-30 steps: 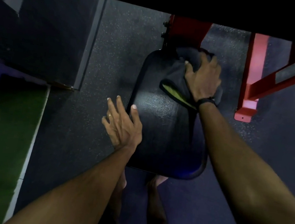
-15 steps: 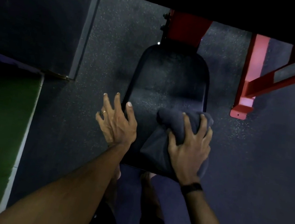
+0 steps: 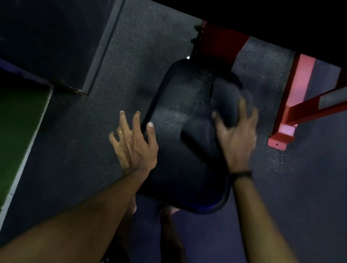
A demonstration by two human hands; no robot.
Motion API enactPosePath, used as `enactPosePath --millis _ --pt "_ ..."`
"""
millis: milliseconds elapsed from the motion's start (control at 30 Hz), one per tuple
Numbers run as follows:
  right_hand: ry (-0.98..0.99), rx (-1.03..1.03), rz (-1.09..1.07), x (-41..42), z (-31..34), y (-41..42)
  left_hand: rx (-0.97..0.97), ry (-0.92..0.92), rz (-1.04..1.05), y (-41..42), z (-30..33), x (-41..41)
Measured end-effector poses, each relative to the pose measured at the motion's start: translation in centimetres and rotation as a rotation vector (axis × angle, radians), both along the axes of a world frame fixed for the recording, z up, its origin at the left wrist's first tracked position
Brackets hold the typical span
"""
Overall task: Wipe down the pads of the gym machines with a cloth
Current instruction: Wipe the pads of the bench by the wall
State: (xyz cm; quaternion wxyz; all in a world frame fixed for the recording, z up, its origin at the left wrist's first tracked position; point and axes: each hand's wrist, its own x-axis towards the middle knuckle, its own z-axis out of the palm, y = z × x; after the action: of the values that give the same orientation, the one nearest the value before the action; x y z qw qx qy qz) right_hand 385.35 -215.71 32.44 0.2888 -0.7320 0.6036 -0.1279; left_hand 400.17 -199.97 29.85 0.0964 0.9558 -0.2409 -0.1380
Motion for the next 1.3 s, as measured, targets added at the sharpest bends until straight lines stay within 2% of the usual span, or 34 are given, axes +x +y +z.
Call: enactPosePath --millis 100,200,300,433,567,667,733,800,933,1167,1300 --pt "0.061 0.042 -0.064 -3.9 1.1 9.1 -0.005 0.0 0.006 0.1 -0.1 0.0" --pt "0.11 0.058 -0.115 -4.8 1.2 12.2 -0.017 0.006 0.001 0.1 0.0 -0.1" --pt "0.124 0.042 -0.094 -2.3 0.8 7.7 -0.03 0.019 -0.001 0.1 0.2 0.0" --pt "0.151 -0.063 0.06 3.2 -0.5 -3.2 -0.052 0.038 -0.001 0.1 0.3 0.0" --pt "0.291 -0.029 0.151 8.4 -0.7 -10.0 -0.05 0.057 0.003 0.0 0.3 0.2" --pt "0.326 -0.128 0.189 8.0 -0.5 -8.2 -0.025 0.081 -0.004 -0.1 0.2 0.1" --pt "0.369 -0.256 0.297 7.4 -0.9 -5.0 -0.016 0.084 -0.002 -0.2 0.0 0.3" --pt "0.398 -0.288 0.409 7.9 -1.3 -2.9 -0.016 0.09 0.013 -0.1 0.0 0.3" --pt "0.435 -0.34 0.524 12.8 -1.4 -5.0 -0.055 0.082 0.03 -0.2 -0.1 0.4" --pt "0.481 -0.272 0.821 19.9 -2.1 -7.6 -0.066 0.094 0.052 -0.4 -0.1 0.5" --pt "0.678 -0.202 0.925 22.7 -2.3 -7.0 -0.121 0.13 0.091 -0.5 -0.1 0.7"
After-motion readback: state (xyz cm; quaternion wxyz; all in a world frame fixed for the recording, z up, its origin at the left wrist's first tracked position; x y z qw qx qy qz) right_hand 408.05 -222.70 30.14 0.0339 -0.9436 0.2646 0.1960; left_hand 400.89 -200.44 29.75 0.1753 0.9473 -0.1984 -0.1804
